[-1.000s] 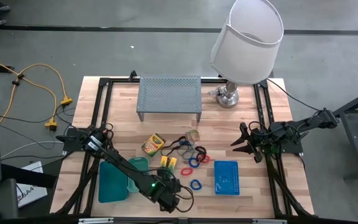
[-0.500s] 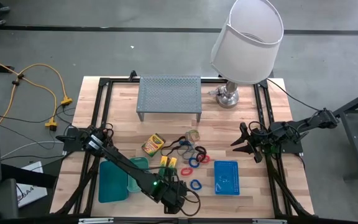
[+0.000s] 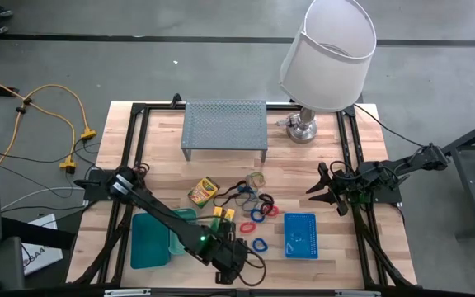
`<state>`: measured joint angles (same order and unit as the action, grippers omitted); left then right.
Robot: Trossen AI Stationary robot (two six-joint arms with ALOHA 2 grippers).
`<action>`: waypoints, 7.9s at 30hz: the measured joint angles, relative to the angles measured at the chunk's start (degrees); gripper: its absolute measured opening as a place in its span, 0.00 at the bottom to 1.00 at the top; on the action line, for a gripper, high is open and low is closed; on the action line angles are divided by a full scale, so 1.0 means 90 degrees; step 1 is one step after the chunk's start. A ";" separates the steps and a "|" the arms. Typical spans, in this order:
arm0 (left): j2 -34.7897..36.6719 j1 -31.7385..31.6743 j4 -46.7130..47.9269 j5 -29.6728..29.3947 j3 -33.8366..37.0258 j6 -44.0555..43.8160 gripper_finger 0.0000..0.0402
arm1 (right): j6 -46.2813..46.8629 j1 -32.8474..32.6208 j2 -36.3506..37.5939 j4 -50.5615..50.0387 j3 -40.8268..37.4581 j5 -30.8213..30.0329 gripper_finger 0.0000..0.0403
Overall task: Pick & Place Office Desk Supplies
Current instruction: Put the bottom black rubber band into the green bin, then put the bottom blue rubber band into the green bin
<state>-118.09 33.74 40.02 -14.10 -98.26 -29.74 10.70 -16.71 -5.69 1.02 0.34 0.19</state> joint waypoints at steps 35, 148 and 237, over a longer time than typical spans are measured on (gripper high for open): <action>0.1211 0.0314 0.2020 -0.0586 0.0017 -0.1696 0.00 | 0.0000 0.0001 0.0001 -0.0002 0.0000 0.0000 0.23; 0.2221 -0.3844 -0.2355 0.2182 0.3441 -0.0570 0.27 | 0.0000 0.0002 0.0000 -0.0001 0.0000 0.0000 0.23; 0.0336 -0.3019 -0.1149 0.1737 0.1200 0.0262 0.27 | 0.0000 0.0000 0.0002 -0.0003 0.0001 0.0000 0.23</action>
<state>-115.07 6.57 29.68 1.53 -87.46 -27.38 10.70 -16.71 -5.67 0.99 0.35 0.19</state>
